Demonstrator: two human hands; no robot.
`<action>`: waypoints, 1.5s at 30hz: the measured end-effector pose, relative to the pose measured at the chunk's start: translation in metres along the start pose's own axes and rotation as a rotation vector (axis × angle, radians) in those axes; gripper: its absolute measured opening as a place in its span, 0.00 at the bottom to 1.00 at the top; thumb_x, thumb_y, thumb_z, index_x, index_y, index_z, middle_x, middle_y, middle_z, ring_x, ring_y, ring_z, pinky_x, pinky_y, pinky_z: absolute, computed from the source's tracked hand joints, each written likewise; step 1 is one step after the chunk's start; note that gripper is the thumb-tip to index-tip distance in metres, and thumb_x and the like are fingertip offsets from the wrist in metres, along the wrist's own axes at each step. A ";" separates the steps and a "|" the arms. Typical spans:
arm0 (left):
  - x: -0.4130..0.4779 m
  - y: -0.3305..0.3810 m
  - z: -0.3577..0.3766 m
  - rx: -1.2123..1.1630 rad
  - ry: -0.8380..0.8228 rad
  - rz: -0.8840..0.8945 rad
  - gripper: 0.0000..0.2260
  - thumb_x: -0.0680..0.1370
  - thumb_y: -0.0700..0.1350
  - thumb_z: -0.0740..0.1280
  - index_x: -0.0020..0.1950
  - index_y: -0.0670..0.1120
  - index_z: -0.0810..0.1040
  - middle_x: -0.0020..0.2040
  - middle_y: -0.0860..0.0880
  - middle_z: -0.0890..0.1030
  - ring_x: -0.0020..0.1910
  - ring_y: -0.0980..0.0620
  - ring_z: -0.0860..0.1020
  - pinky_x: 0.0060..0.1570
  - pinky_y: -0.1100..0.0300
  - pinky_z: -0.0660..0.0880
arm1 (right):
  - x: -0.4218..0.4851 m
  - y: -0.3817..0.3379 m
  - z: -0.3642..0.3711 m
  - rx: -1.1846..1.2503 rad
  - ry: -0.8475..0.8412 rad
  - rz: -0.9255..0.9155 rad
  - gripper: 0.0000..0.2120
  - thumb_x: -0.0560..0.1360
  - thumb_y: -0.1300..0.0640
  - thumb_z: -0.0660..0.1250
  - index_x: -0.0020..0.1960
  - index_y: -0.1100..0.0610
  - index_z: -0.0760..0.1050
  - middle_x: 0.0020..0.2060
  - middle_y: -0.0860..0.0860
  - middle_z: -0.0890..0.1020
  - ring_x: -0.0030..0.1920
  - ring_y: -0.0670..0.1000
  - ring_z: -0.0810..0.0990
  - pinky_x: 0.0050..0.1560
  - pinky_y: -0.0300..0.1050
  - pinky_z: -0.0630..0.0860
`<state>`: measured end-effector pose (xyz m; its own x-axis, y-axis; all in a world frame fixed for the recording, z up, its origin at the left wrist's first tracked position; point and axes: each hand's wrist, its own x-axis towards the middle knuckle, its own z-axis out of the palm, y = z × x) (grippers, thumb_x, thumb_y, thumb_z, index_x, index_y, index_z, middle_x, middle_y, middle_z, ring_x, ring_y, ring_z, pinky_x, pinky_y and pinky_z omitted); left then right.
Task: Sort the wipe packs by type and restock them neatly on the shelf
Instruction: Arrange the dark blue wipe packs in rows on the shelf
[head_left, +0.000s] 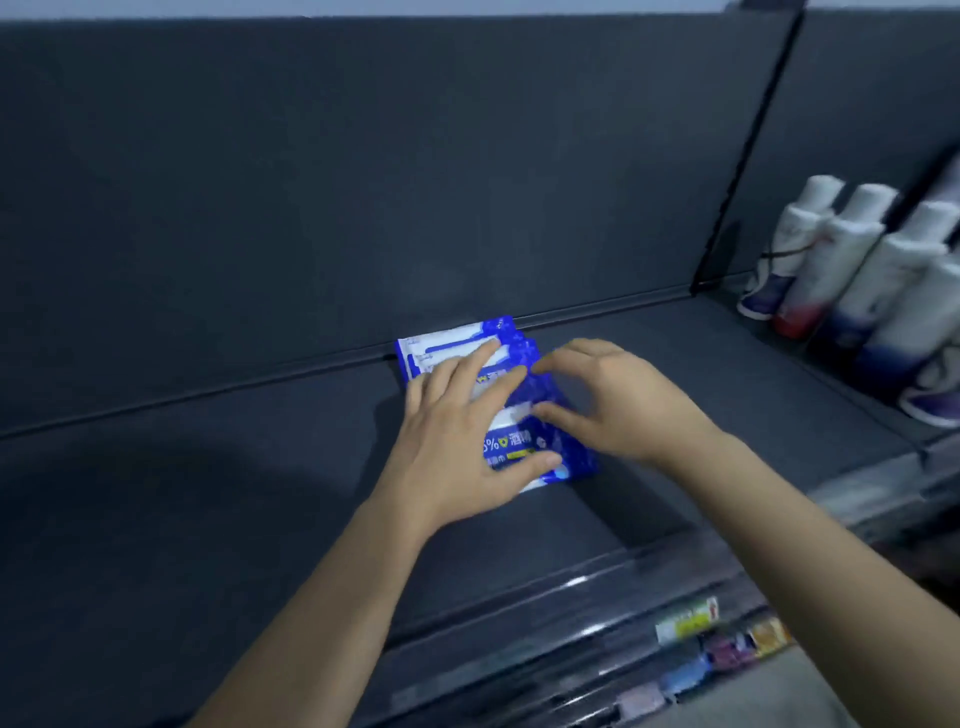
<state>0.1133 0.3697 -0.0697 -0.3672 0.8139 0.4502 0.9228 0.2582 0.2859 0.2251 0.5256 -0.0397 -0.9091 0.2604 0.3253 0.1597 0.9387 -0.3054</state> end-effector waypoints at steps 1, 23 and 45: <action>-0.002 0.005 -0.006 0.012 0.010 0.059 0.37 0.68 0.73 0.58 0.71 0.54 0.71 0.73 0.51 0.66 0.68 0.51 0.63 0.68 0.54 0.55 | -0.017 -0.011 -0.005 -0.046 0.076 0.039 0.18 0.73 0.51 0.71 0.60 0.54 0.77 0.50 0.52 0.80 0.53 0.55 0.78 0.55 0.50 0.74; -0.198 0.356 0.011 -0.039 -0.219 0.990 0.33 0.70 0.64 0.65 0.70 0.48 0.71 0.66 0.46 0.74 0.64 0.44 0.70 0.62 0.49 0.63 | -0.512 -0.118 -0.110 -0.271 0.286 1.183 0.17 0.74 0.55 0.69 0.63 0.52 0.74 0.57 0.50 0.77 0.54 0.50 0.77 0.56 0.46 0.74; -0.289 0.617 0.469 0.166 -0.882 0.315 0.29 0.77 0.56 0.62 0.76 0.48 0.59 0.75 0.46 0.62 0.71 0.45 0.63 0.68 0.53 0.59 | -0.834 0.313 0.048 0.379 -0.309 1.456 0.18 0.80 0.59 0.59 0.68 0.63 0.67 0.65 0.63 0.73 0.64 0.61 0.72 0.61 0.47 0.68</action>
<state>0.8430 0.5378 -0.4201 0.0595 0.9406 -0.3344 0.9940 -0.0251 0.1062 1.0150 0.5910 -0.4499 -0.1058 0.7722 -0.6266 0.8925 -0.2041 -0.4022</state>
